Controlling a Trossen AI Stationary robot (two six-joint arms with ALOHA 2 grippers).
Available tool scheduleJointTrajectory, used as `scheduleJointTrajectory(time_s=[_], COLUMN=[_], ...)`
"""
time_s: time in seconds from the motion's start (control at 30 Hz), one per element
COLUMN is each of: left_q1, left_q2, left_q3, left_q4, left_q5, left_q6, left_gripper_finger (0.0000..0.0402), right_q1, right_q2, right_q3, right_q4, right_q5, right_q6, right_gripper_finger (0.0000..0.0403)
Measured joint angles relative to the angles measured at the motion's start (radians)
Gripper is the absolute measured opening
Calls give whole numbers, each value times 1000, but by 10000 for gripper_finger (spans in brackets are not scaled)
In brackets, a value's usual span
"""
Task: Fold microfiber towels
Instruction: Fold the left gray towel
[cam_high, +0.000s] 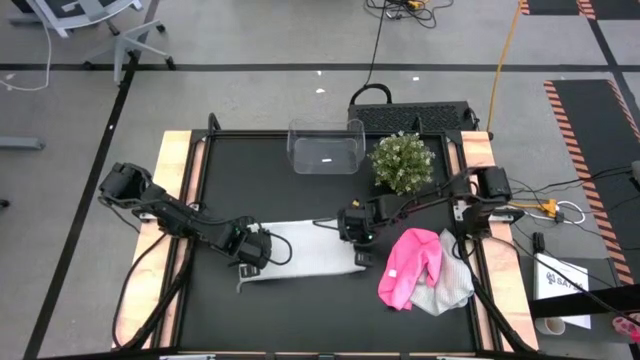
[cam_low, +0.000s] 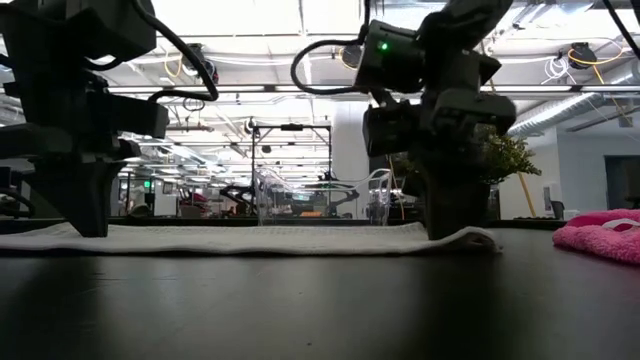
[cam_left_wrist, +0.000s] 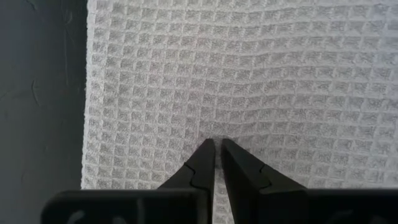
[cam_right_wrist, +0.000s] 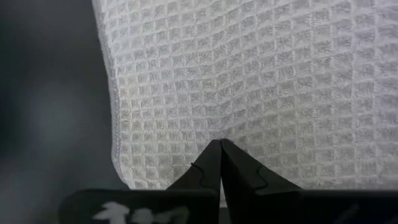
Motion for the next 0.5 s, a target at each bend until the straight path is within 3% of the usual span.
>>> scheduleJointTrajectory(time_s=[0.27, 0.5], left_q1=[0, 21], left_q2=[1, -36], left_q3=[5, 120], left_q4=[19, -113], left_q5=[5, -25], left_q6=[-52, -61], left_gripper_finger=[35, 35], right_q1=[-79, -110], right_q2=[0, -19], right_q3=[0, -2], right_q4=[-20, -29], right_q5=[20, 32], right_q6=[-64, -52], right_gripper_finger=[0, 0])
